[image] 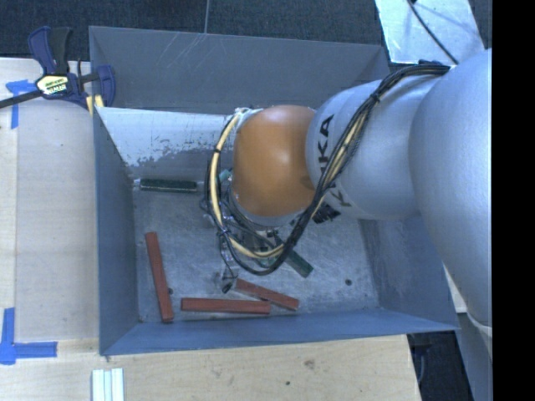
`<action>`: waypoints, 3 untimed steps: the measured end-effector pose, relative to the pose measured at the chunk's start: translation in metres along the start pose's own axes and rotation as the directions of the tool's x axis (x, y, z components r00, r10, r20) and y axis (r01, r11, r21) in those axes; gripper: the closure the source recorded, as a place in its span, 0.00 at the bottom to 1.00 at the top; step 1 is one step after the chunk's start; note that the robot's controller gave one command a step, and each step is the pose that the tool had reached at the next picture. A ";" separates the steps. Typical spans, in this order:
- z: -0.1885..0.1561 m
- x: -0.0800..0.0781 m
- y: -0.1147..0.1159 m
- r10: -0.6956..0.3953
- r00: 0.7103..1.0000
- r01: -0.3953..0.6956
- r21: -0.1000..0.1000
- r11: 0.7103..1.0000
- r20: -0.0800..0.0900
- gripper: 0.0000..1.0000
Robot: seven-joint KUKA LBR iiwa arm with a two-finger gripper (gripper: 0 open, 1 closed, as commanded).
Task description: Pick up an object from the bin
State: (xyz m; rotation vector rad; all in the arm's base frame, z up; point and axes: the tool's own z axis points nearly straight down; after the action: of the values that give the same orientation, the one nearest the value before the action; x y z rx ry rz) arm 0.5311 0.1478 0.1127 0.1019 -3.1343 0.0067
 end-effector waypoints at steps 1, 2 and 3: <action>0.043 0.034 -0.113 -0.085 0.996 0.085 -0.002 0.996 0.010 0.00; 0.038 0.029 -0.109 -0.088 0.996 0.088 -0.003 0.996 0.025 1.00; 0.041 0.031 -0.110 -0.086 0.996 0.086 -0.003 0.996 0.020 0.00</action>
Offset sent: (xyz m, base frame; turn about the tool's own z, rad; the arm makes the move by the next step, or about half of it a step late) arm -0.0282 -0.1111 -0.0427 -0.0913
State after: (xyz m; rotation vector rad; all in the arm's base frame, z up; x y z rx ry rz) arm 0.5070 0.0358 0.0724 0.2389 -3.1470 -0.0001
